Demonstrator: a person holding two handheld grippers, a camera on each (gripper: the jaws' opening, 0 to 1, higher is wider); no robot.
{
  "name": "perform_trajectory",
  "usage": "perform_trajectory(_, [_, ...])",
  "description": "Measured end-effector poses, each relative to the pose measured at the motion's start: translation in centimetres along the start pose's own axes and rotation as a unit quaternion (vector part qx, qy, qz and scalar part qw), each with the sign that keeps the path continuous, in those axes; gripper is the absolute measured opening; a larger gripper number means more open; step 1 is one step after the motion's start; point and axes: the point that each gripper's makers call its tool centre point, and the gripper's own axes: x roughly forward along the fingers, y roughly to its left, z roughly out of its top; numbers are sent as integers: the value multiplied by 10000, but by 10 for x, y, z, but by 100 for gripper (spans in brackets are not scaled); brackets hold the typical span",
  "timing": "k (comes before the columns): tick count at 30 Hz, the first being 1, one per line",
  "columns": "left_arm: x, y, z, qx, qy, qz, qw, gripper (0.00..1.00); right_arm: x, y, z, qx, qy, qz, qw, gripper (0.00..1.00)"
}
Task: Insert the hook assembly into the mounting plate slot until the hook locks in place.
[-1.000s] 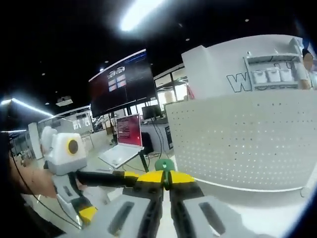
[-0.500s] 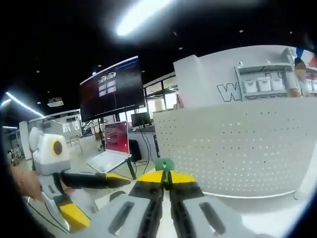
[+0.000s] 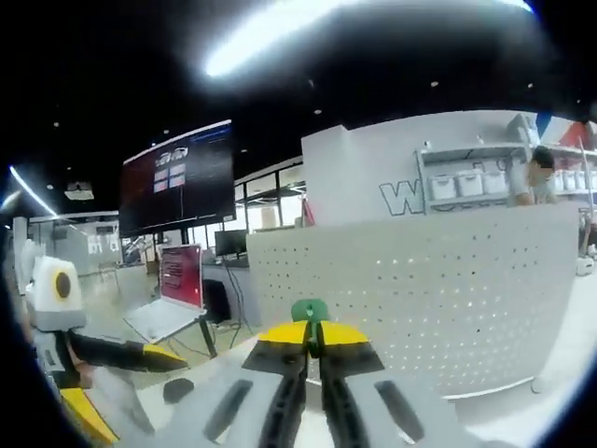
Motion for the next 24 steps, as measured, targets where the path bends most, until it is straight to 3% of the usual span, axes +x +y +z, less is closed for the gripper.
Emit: perform_trajectory(24, [5, 20, -9, -147, 163, 91, 9997, 82, 58, -83, 13, -67, -378, -1002, 9942, 1])
